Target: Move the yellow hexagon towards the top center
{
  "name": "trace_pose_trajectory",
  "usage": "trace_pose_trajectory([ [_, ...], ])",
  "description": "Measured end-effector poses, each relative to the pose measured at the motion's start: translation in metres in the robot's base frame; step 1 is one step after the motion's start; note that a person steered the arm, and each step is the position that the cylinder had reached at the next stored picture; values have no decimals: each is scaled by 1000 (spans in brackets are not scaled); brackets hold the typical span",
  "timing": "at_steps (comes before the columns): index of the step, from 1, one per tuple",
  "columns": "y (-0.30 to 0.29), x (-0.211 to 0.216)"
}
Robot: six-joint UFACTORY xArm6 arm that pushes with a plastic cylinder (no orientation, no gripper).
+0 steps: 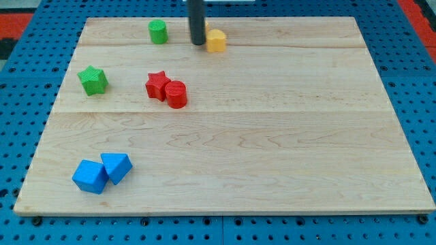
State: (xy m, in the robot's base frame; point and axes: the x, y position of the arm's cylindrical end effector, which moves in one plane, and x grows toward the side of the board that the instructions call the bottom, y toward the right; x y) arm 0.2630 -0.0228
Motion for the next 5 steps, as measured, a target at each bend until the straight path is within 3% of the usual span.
trace_pose_trajectory([
  [1,2,11],
  [2,44,27],
  [3,124,40],
  [5,176,33],
])
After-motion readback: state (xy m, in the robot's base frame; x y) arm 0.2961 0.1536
